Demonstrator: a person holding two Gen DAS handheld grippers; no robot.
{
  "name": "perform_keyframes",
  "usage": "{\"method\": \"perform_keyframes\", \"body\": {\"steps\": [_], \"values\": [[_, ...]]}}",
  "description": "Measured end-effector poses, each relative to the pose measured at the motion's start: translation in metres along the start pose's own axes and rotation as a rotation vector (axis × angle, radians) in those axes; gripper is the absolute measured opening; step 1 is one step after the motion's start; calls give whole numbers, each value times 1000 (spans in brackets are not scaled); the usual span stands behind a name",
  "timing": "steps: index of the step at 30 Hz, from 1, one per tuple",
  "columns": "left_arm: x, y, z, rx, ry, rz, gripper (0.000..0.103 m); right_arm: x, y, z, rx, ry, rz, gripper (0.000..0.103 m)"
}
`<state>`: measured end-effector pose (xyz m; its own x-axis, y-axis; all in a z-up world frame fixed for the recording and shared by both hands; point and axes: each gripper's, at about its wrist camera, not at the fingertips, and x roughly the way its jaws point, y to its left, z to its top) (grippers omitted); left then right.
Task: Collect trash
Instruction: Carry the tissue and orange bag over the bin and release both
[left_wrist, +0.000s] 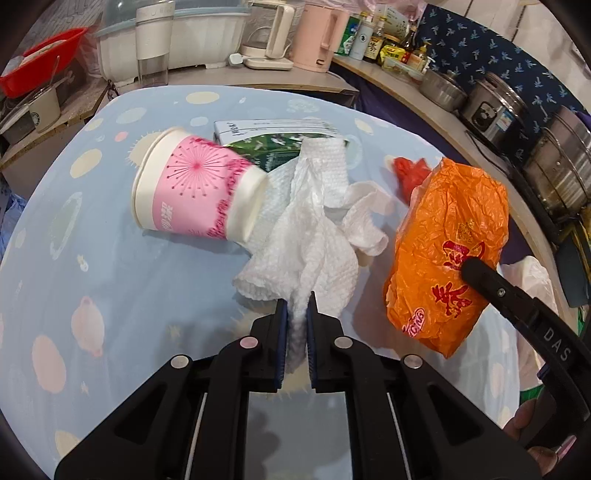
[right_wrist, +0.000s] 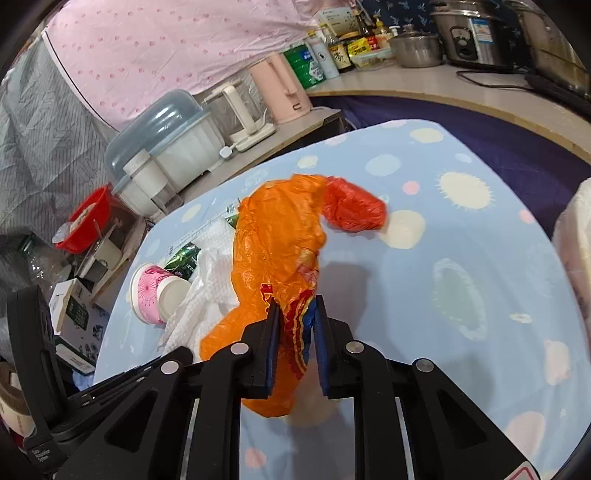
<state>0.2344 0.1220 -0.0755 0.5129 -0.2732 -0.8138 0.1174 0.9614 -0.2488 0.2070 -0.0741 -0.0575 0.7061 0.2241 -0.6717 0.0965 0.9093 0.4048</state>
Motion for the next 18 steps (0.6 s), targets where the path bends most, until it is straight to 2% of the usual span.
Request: {"method": "perform_keyframes", "body": {"steps": [11, 18], "values": [[-71, -45, -23, 66, -82, -70, 9, -82, -36, -9, 62, -121, -23, 16], [-105, -92, -35, 146, -130, -103, 9, -127, -71, -16, 117, -180, -35, 16]]}}
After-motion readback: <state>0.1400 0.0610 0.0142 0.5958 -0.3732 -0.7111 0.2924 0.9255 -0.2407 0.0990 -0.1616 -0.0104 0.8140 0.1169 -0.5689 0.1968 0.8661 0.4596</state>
